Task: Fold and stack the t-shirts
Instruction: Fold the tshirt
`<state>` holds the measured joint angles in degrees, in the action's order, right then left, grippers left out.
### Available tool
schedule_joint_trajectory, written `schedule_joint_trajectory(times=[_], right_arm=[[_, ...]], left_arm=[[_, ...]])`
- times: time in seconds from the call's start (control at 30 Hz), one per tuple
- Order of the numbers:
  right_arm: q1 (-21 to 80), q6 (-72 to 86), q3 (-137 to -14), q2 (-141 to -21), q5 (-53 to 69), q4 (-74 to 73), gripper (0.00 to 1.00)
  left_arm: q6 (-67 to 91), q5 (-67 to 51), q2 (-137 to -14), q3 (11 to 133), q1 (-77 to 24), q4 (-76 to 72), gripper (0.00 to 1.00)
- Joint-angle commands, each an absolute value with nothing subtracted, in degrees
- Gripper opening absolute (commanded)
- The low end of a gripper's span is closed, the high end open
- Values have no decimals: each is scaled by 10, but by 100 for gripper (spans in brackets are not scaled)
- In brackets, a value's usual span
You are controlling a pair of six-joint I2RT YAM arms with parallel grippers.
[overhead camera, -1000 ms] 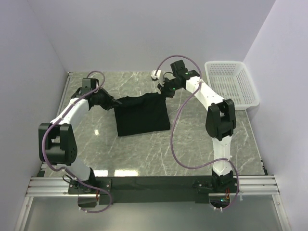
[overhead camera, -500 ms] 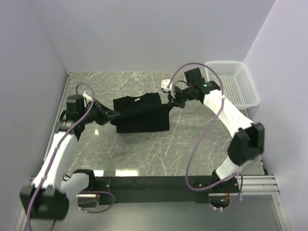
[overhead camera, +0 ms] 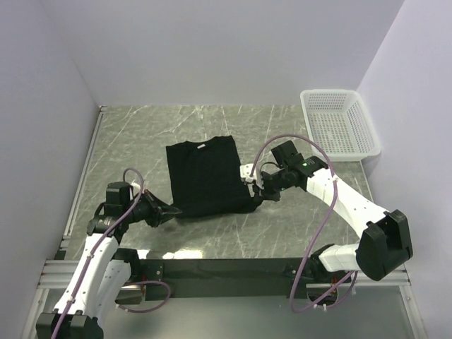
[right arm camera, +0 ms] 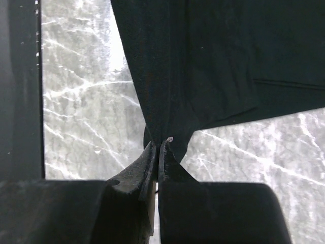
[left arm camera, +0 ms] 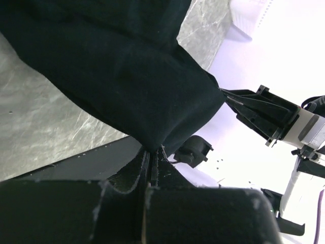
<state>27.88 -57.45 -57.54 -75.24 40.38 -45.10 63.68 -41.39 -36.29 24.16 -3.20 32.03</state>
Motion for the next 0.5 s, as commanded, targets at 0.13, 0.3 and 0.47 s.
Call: schedule_joint_trajectory(times=[0.13,0.3,0.47], right_arm=[[278,-562,-606,-733,388,-429,0],[277,-551,-646,-743,391,-432,0],[277,-546,-668,-751,394,-434,0]], left_arm=[[581,-422,-392,286,-32,311,1],[580,-433,-422,309,-32,268,1],[575,-448,-466,362,-32,222,1]])
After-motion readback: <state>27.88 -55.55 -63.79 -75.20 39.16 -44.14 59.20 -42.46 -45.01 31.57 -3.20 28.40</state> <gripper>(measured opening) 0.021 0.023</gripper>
